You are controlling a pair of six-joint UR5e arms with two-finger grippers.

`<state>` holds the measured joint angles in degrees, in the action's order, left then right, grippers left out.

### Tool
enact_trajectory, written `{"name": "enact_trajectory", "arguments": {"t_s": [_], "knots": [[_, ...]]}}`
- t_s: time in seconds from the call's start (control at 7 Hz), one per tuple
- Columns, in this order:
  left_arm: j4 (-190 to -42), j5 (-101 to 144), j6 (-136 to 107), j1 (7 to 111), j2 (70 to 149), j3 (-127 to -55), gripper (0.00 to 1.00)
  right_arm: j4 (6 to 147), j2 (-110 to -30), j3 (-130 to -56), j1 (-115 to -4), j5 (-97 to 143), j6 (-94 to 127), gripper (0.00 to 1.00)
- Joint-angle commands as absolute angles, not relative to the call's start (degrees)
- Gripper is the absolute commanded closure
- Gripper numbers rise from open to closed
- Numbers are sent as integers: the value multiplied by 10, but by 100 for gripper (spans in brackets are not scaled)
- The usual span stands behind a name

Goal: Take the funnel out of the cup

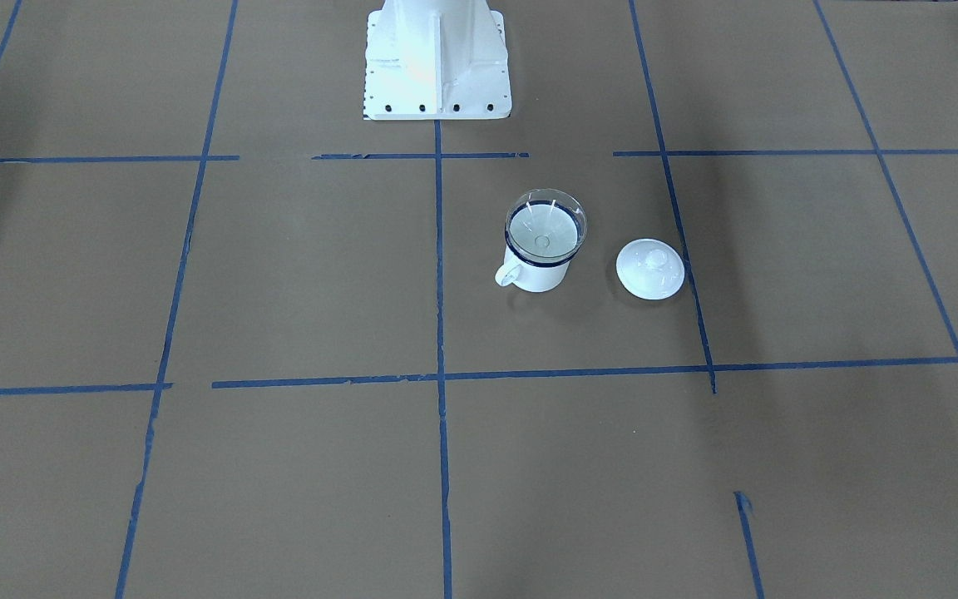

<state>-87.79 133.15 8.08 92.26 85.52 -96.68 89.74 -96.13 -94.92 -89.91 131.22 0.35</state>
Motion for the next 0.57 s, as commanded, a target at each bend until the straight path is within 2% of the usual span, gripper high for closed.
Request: {"name": "enact_trajectory", "arguments": {"t_s": [0.0,0.43], "knots": [[-877,1330,80,923,855,-969,0,897,-962,-949,-899,1312,4,0],[-877,1329,75,923,881,-978,0,897,-961,-949,-899,1312,4,0]]}}
